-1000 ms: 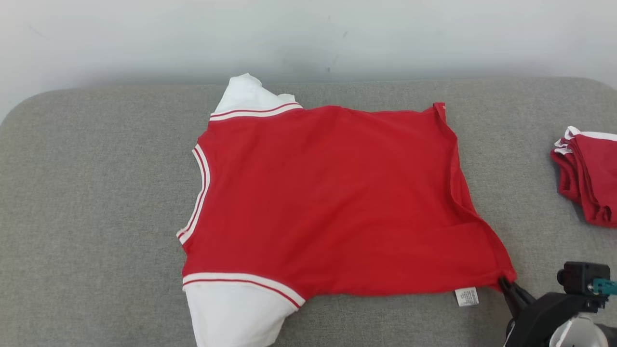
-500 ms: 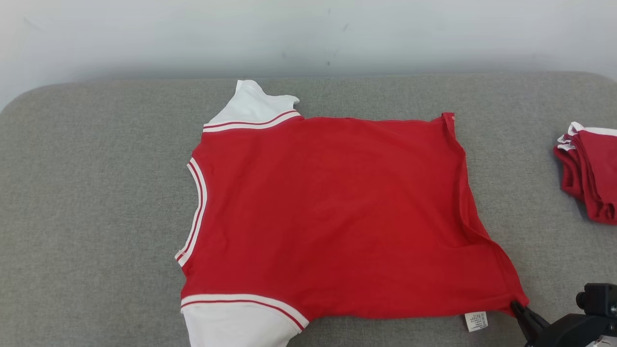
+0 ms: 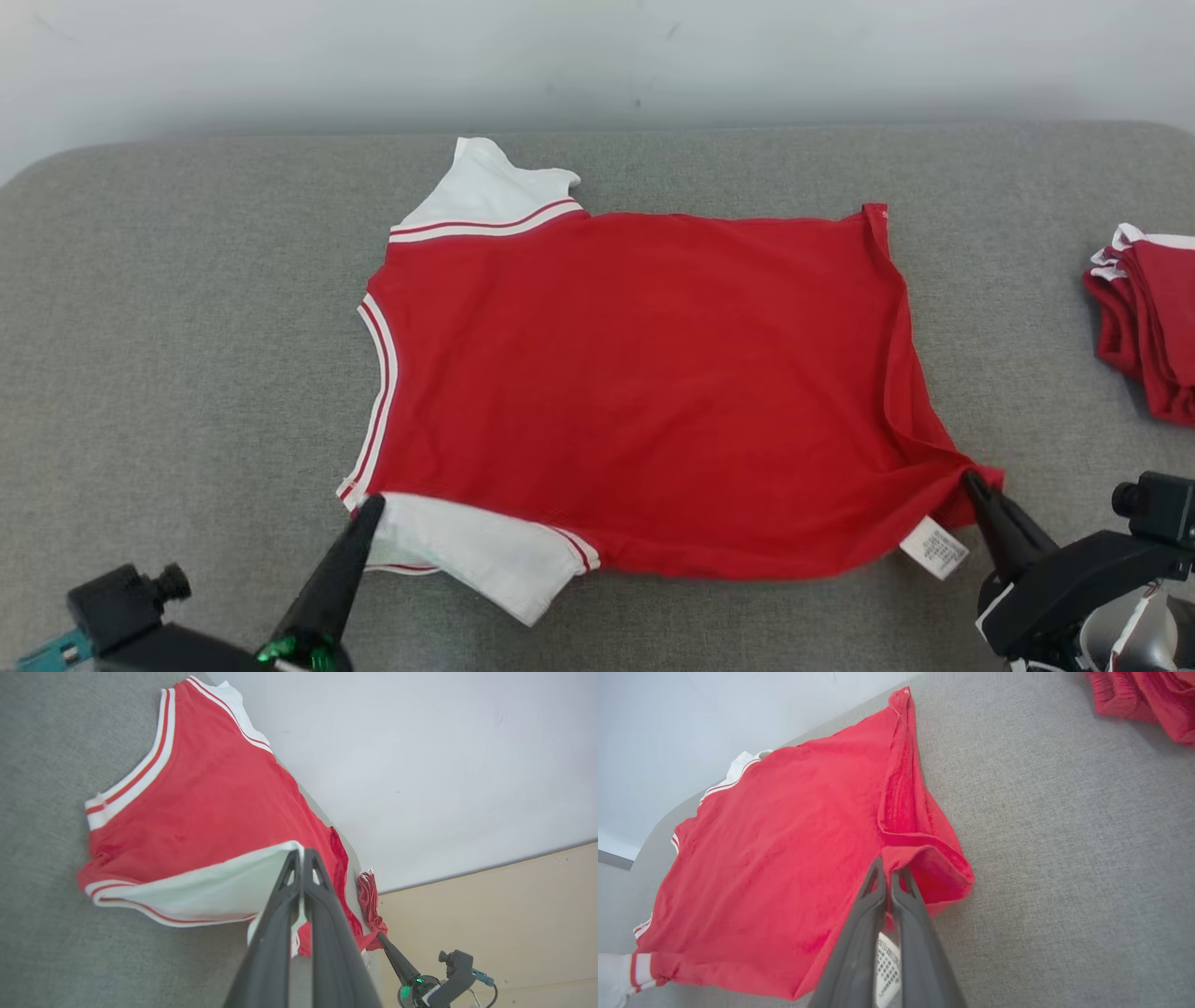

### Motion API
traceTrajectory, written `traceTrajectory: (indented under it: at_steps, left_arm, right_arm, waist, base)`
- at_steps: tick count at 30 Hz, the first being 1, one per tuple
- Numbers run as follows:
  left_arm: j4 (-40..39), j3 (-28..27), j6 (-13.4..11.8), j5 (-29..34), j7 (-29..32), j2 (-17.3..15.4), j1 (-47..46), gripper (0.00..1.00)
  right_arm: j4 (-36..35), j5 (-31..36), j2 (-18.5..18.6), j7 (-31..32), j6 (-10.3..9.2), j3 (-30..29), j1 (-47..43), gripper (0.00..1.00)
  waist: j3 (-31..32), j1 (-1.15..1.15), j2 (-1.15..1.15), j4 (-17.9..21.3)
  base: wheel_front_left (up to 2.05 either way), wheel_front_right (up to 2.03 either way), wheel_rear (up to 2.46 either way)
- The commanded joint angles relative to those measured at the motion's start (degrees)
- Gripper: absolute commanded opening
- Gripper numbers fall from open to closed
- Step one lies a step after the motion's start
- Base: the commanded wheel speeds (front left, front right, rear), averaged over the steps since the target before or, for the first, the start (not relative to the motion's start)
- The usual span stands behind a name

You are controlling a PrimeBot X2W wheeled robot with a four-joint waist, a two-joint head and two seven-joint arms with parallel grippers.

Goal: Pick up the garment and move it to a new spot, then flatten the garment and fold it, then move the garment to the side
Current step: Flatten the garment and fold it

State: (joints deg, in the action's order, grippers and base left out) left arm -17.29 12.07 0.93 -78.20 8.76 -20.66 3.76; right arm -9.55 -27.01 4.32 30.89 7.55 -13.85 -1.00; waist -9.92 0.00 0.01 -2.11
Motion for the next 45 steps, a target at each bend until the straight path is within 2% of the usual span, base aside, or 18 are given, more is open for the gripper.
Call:
traceTrajectory:
  at_steps: [1, 2, 7, 13, 15, 21, 31, 40, 41, 42, 43, 44, 45]
  left_arm:
    - [0.9, 0.5, 0.0, 1.5, -0.8, 0.6, -1.6, 0.00]
    - [2.5, 0.5, -0.4, 2.5, -2.0, 1.5, -2.8, 0.00]
    - [9.2, 2.4, 0.8, 7.0, -6.2, 5.2, -9.1, 0.00]
    - [18.4, 3.5, -0.4, 14.2, -12.5, 8.6, -17.0, 0.00]
    - [21.1, 4.6, 0.1, 16.5, -14.0, 9.3, -19.4, 0.00]
    - [28.8, 7.3, 0.2, 24.3, -18.8, 10.3, -27.2, 0.00]
    - [35.6, 9.3, 1.5, 29.1, -21.2, 11.0, -35.6, 0.00]
    - [39.3, 9.6, 0.1, 31.7, -21.2, 9.3, -38.4, 0.00]
    - [39.9, 9.7, -0.3, 32.4, -21.3, 8.9, -38.7, 0.00]
    - [39.9, 9.7, -0.3, 32.4, -21.3, 8.9, -38.7, 0.00]
    - [40.5, 9.8, -0.8, 33.2, -21.7, 8.7, -39.2, 0.25]
    - [41.1, 10.0, -1.3, 34.1, -21.9, 8.7, -39.4, 1.00]
    - [41.6, 10.3, -1.9, 35.3, -22.2, 8.5, -39.6, 1.00]
  right_arm:
    - [0.3, -0.4, -0.3, -1.0, -0.16, -0.2, 0.8, 0.00]
    - [0.5, -0.5, -0.4, -1.5, -0.16, -0.1, 1.3, 0.00]
    - [1.9, -0.3, -0.6, -4.9, -0.16, -0.4, 4.4, 0.00]
    - [4.0, 0.1, -1.0, -8.5, -0.16, -0.5, 8.5, 0.00]
    - [5.0, 0.9, -1.0, -9.4, -0.16, -0.5, 9.7, 0.00]
    - [9.6, 3.2, -0.7, -11.5, -0.16, -0.4, 13.8, 0.00]
    - [12.9, 5.8, -0.6, -14.4, -0.16, -3.2, 13.4, 0.00]
    - [13.0, 7.0, -1.2, -15.3, -0.16, -2.3, 14.5, 0.00]
    - [13.3, 7.1, -1.2, -15.4, -0.16, -2.1, 14.9, 0.42]
    - [13.3, 7.1, -1.2, -15.4, -0.16, -2.1, 14.9, 0.42]
    - [13.7, 7.2, -1.2, -15.5, -0.16, -2.1, 15.2, 1.00]
    - [14.0, 7.4, -1.3, -15.8, -0.16, -2.3, 15.4, 1.00]
    - [14.3, 7.5, -1.3, -15.9, -0.16, -2.5, 15.6, 1.00]
  waist:
    - [-0.2, 0.00, -0.01, 0.1]
    - [-0.3, 0.00, -0.01, 0.1]
    - [-1.5, 0.00, -0.01, -0.2]
    - [-3.4, 0.00, -0.01, -0.5]
    - [-4.0, 0.00, -0.01, -0.6]
    - [-6.2, 0.00, -0.01, -0.6]
    - [-8.0, 0.00, -0.01, -0.7]
    - [-8.9, 0.00, -0.01, 1.2]
    - [-8.9, 0.00, -0.01, 1.2]
    - [-8.9, 0.00, -0.01, 1.2]
    - [-9.0, 0.00, -0.01, 1.2]
    - [-8.9, 0.00, -0.01, 1.2]
    - [-8.8, 0.00, -0.01, 1.1]
  base:
    - [0.00, 0.00, 0.00]
    - [0.00, 0.00, 0.00]
    - [0.00, 0.00, 0.00]
    - [0.00, 0.00, 0.00]
    - [0.00, 0.00, 0.00]
    - [0.00, 0.00, 0.00]
    - [0.00, 0.00, 0.00]
    - [0.00, 0.00, 0.00]
    - [0.00, 0.00, 0.00]
    - [0.00, 0.00, 0.00]
    - [0.00, 0.00, 0.00]
    - [0.00, 0.00, 0.00]
    - [0.00, 0.00, 0.00]
